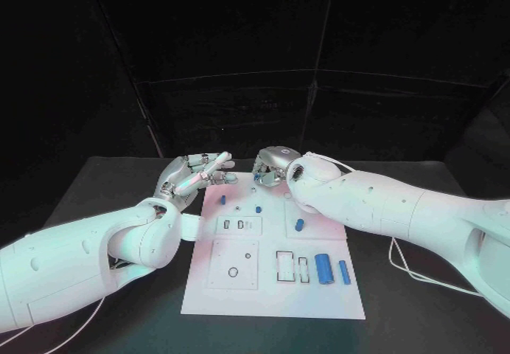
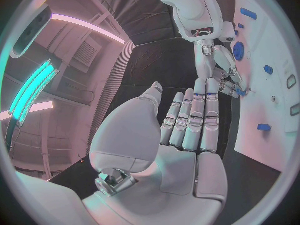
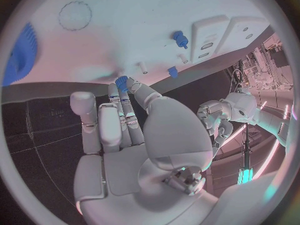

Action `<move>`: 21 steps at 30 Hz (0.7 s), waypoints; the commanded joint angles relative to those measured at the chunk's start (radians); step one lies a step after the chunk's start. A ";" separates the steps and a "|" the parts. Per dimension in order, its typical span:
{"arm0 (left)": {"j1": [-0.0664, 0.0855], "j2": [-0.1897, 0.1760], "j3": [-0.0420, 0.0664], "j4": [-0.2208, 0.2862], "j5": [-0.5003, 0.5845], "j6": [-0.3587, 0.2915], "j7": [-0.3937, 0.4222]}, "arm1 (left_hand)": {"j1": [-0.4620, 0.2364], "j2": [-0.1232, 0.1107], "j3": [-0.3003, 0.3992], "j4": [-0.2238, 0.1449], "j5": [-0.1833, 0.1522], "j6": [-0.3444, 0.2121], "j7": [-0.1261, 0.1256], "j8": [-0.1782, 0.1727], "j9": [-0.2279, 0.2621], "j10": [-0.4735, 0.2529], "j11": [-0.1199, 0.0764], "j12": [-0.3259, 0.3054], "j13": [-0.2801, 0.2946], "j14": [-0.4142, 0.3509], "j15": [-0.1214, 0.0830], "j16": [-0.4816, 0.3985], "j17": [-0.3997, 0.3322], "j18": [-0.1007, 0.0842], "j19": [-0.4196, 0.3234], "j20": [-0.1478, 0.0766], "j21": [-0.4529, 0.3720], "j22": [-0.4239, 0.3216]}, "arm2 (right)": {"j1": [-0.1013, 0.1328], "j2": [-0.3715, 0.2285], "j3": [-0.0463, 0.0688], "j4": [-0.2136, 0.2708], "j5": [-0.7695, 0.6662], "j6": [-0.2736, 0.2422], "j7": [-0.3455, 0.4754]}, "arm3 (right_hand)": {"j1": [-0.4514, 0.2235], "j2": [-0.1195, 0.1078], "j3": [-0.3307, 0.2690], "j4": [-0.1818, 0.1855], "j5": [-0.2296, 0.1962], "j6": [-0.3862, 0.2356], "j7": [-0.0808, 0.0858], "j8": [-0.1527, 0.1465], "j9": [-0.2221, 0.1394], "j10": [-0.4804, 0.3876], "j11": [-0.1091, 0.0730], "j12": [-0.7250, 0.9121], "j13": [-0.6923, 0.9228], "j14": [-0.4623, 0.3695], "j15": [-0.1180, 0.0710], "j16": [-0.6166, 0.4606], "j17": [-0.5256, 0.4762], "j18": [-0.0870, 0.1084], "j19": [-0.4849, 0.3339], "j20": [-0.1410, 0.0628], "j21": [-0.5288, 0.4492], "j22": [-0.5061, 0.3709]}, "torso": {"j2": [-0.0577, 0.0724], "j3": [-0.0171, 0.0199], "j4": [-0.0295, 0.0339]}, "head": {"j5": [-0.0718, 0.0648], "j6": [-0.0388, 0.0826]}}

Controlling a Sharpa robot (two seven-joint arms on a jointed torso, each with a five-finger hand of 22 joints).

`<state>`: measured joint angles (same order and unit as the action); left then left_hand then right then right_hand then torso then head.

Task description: Assemble the parts on the task board

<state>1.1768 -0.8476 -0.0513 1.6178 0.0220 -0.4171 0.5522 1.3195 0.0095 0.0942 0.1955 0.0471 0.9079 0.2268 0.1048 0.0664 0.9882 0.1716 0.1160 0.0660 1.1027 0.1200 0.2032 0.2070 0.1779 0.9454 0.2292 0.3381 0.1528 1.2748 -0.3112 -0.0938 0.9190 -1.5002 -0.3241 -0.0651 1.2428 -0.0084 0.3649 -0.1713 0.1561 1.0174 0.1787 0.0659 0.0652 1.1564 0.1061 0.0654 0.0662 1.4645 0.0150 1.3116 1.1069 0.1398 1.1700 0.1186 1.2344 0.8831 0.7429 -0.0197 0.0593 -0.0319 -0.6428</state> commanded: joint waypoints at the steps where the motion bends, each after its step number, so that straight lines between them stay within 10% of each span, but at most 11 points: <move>1: 0.002 0.001 0.001 0.003 -0.012 0.014 0.001 | 0.008 0.003 0.000 -0.004 0.004 0.004 0.002 -0.007 -0.001 0.004 0.005 -0.004 -0.002 0.004 0.002 -0.004 0.002 0.004 0.007 -0.001 0.005 0.001 | 0.002 0.003 0.001 -0.004 -0.014 0.006 -0.012 | -0.003 -0.020 -0.002 0.011 -0.007 -0.033 0.007 -0.006 -0.002 -0.036 0.009 -0.003 -0.002 0.028 0.013 0.006 -0.001 -0.005 -0.010 0.008 -0.003 -0.009 | 0.000 -0.0011 -0.0004 | 0.001 -0.002; 13: 0.003 -0.003 0.001 0.005 -0.014 0.019 -0.002 | 0.008 0.004 -0.001 -0.005 0.003 0.002 0.003 -0.010 -0.002 0.001 0.006 -0.007 -0.002 0.002 0.003 -0.006 0.003 0.003 0.006 0.000 0.004 0.000 | 0.002 -0.036 0.001 0.043 -0.020 -0.036 -0.012 | 0.010 -0.047 -0.027 0.033 -0.003 -0.106 0.015 -0.002 0.001 -0.130 0.024 0.011 0.001 0.009 0.027 -0.009 -0.044 0.006 -0.055 0.026 -0.027 -0.057 | -0.001 -0.0001 -0.0034 | 0.001 0.002; 21: 0.003 -0.014 0.001 0.004 -0.019 0.036 -0.006 | 0.009 0.004 -0.001 -0.006 0.003 0.001 0.003 -0.011 -0.002 0.000 0.006 -0.009 -0.002 0.001 0.003 -0.008 0.003 0.003 0.005 0.000 0.004 0.000 | 0.002 -0.226 0.000 0.230 0.101 -0.097 -0.012 | 0.008 -0.053 -0.042 0.058 0.030 -0.075 0.012 0.008 0.006 0.006 0.002 0.114 0.036 0.024 0.011 0.025 0.005 -0.004 -0.007 0.019 0.013 0.008 | -0.002 -0.0009 -0.0086 | -0.004 0.015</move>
<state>1.1782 -0.8599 -0.0514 1.6207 0.0163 -0.4060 0.5452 1.3195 0.0095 0.0943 0.1956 0.0471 0.9079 0.2268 0.0969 0.0655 0.9882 0.1716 0.1120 0.0651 1.1028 0.1200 0.1996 0.2087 0.1777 0.9454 0.2292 0.3381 0.1527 1.2747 -0.5234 -0.0936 1.1282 -1.4793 -0.3689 -0.0747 1.2472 -0.0502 0.3244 -0.1175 0.1810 0.9392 0.1936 0.0725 0.0707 1.1316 0.1143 0.1587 0.0935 1.4679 0.0353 1.3297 1.1001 0.1398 1.1537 0.1393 1.2395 0.8778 0.7416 -0.0201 0.0546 -0.0350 -0.6308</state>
